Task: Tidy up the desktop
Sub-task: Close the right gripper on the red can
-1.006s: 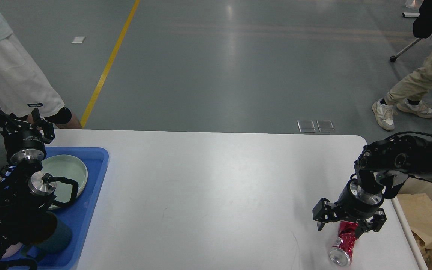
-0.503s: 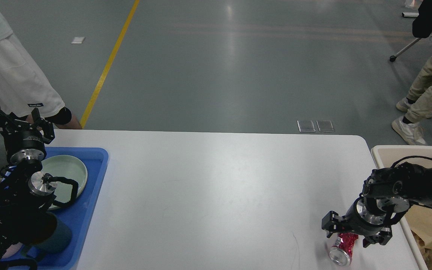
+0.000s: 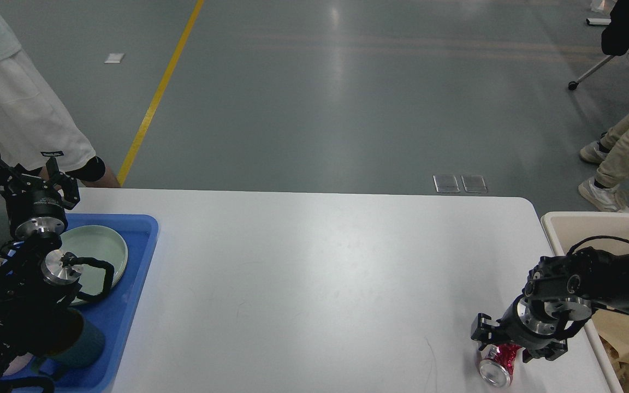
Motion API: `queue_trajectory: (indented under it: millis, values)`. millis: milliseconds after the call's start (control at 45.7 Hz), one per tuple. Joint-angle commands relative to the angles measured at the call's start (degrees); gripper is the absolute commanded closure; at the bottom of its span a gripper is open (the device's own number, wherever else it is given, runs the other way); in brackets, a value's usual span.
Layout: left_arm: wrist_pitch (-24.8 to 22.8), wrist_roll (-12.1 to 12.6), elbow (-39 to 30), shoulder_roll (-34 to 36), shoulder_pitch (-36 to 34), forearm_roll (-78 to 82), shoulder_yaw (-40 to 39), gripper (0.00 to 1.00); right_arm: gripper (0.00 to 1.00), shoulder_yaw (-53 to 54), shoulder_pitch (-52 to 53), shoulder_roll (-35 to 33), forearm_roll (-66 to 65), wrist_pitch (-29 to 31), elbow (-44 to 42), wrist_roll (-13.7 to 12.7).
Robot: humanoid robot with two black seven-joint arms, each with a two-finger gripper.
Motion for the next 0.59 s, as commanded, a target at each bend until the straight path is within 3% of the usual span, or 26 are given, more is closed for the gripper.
queue_trajectory:
  millis: [0, 109, 437, 568]
  values:
    - [-0.02, -0.05, -0.07, 0.00, 0.00, 0.00, 0.00, 0.04, 0.79, 0.00, -0.09, 0.05, 0.00, 0.04, 0.22, -0.01]
    - [-0.02, -0.05, -0.07, 0.00, 0.00, 0.00, 0.00, 0.04, 1.00, 0.09, -0.09, 0.40, 0.00, 0.57, 0.40, -0.01]
    - [-0.02, -0.05, 0.01, 0.00, 0.00, 0.00, 0.00, 0.04, 1.00, 0.00, 5.09, -1.88, 0.00, 1.01, 4.44, -0.01]
    - [-0.02, -0.05, 0.01, 0.00, 0.00, 0.00, 0.00, 0.04, 1.00, 0.35, 13.87, -7.24, 0.09, 5.57, 7.95, 0.08]
